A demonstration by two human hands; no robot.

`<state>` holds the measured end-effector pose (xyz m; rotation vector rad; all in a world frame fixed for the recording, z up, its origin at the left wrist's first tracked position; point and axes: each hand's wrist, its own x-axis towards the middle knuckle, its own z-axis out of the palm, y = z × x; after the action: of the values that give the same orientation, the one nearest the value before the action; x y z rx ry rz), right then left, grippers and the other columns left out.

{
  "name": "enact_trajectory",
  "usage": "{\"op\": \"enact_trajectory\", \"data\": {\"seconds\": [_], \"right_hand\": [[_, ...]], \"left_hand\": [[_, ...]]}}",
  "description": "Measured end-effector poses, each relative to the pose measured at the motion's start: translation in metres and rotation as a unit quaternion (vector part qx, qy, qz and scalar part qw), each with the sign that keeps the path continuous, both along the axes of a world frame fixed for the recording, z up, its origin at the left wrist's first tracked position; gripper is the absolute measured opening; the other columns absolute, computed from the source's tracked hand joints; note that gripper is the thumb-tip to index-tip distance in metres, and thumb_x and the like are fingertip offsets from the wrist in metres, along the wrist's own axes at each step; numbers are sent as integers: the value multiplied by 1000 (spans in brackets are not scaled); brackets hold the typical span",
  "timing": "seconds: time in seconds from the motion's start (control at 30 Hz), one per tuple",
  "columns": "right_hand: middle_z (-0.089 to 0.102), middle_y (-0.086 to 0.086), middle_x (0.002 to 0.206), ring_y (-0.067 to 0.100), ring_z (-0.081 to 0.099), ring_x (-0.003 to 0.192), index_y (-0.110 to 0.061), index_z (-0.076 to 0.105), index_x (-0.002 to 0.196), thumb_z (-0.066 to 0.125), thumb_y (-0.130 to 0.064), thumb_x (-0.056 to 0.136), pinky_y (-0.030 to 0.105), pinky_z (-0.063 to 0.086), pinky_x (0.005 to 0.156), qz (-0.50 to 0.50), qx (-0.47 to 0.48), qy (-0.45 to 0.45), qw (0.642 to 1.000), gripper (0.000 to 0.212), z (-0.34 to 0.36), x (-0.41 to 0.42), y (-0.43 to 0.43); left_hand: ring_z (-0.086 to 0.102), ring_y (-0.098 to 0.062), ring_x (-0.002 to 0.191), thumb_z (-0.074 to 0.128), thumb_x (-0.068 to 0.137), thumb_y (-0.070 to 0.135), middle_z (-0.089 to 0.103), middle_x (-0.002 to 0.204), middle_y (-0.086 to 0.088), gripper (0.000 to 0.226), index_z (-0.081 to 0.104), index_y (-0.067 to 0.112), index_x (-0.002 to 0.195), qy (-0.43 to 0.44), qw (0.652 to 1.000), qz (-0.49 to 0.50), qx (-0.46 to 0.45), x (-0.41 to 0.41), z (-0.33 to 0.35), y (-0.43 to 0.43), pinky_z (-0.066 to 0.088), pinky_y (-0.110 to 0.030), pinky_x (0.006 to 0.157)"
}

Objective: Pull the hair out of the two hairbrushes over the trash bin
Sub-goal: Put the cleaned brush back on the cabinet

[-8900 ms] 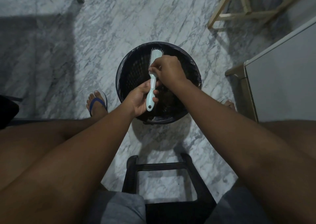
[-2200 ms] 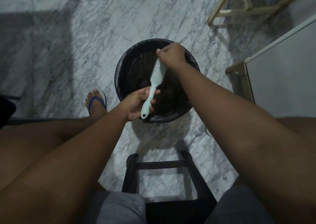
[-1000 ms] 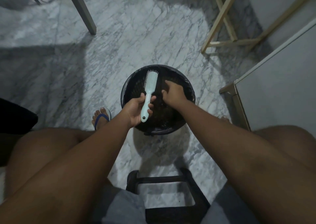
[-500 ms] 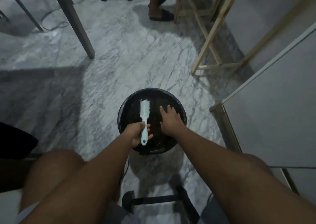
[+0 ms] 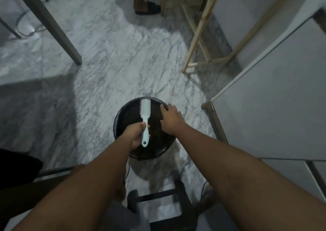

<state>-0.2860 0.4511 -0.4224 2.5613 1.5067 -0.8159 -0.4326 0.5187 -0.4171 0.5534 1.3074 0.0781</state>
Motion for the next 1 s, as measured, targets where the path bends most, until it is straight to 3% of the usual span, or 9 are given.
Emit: {"op": "enact_trajectory", "data": {"seconds": [0.13,0.27,0.4,0.5,0.73,0.87,1.0], "right_hand": [[9,20,161,38,10,148,-17,7,155,55,-25,94,54,21,119,-52,29,-1,998,78,102,30,-18],[12,19,160,37,12,148,-16,8,155,53,-26,95,51,26,117,-118,78,-49,989,76,210,78,-51],[17,17,158,36,18,146,-17,14,154,54,-21,92,49,29,116,-197,119,-101,968,74,305,128,-105],[19,20,156,38,19,145,-16,15,154,55,-22,92,51,28,116,-254,128,-148,947,73,358,159,-160],[18,21,157,40,22,143,-14,16,152,53,-26,94,53,32,112,-410,114,-227,876,70,410,204,-330],[29,20,150,38,31,137,-13,21,149,55,-25,91,50,39,106,-483,80,-262,832,69,419,211,-428],[23,20,153,38,27,139,-14,19,151,55,-19,90,49,37,106,-538,46,-267,798,71,417,212,-498]], "left_hand": [[56,-24,85,49,100,13,59,98,-10,27,56,-2,122,-17,999,-43,15,31,95,-3,49,-37,68],[57,-26,85,52,99,13,59,96,-12,24,57,-2,116,-52,993,-96,44,79,194,-16,50,-43,81],[58,-26,79,53,98,9,58,95,-13,24,56,-6,115,-91,976,-179,88,146,283,-41,52,-40,67],[59,-28,82,53,98,9,55,98,-16,28,51,-6,121,-132,946,-275,109,202,334,-79,52,-41,67],[57,-30,90,55,97,9,55,95,-15,16,57,-3,107,-190,874,-438,92,300,400,-219,57,-35,51],[59,-29,84,53,96,5,56,92,-14,23,55,-4,117,-216,825,-519,69,329,417,-306,59,-39,57],[57,-31,82,52,95,-2,56,90,-15,9,56,-5,102,-207,794,-569,54,351,420,-380,58,-50,70]]}}
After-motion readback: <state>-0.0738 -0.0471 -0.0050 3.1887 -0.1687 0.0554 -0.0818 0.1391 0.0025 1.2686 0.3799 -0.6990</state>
